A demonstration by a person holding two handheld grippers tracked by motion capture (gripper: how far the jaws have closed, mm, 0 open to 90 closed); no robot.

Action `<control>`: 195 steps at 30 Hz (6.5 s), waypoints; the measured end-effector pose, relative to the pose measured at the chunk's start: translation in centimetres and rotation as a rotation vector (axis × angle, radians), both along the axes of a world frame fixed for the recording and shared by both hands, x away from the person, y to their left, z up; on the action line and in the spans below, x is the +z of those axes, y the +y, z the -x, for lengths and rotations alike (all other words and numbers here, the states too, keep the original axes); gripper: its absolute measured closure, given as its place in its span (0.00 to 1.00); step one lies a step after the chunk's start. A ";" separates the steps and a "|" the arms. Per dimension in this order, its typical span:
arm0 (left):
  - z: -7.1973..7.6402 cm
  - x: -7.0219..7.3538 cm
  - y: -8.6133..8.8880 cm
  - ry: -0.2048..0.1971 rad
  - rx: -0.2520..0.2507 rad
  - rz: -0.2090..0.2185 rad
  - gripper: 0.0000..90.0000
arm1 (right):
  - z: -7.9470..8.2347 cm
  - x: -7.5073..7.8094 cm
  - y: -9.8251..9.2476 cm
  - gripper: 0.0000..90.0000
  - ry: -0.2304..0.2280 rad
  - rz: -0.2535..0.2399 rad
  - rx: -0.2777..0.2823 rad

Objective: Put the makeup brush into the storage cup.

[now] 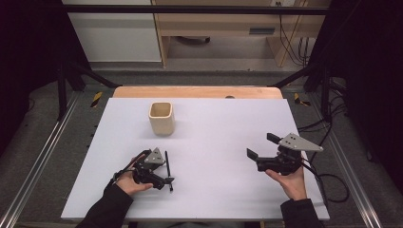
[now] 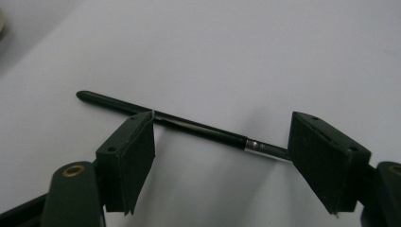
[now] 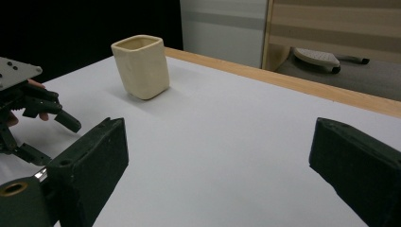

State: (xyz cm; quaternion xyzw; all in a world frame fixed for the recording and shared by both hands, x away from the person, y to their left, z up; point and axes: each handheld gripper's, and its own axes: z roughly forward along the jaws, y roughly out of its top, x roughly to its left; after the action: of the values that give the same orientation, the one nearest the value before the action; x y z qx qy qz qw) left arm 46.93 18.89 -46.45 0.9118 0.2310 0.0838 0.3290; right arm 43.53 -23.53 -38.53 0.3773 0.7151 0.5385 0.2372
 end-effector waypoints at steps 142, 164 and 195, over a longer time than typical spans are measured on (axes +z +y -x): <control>-0.6 1.7 -5.3 0.174 0.069 -0.325 0.92 | -0.2 -0.2 0.1 0.07 0.032 0.041 -0.002; 0.0 2.9 -5.2 0.129 0.027 -0.284 0.93 | -0.1 -0.1 0.3 0.07 0.029 0.050 0.002; 1.8 7.1 -6.5 0.108 -0.133 -0.160 0.93 | 1.1 1.4 6.1 0.08 -0.005 0.250 0.144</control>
State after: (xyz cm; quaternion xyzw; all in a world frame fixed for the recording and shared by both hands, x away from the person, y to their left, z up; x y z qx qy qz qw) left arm 45.16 12.36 -39.40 0.9516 0.1799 0.0306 0.2473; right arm 42.39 -17.40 -37.16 0.2914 0.8013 0.4615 0.2450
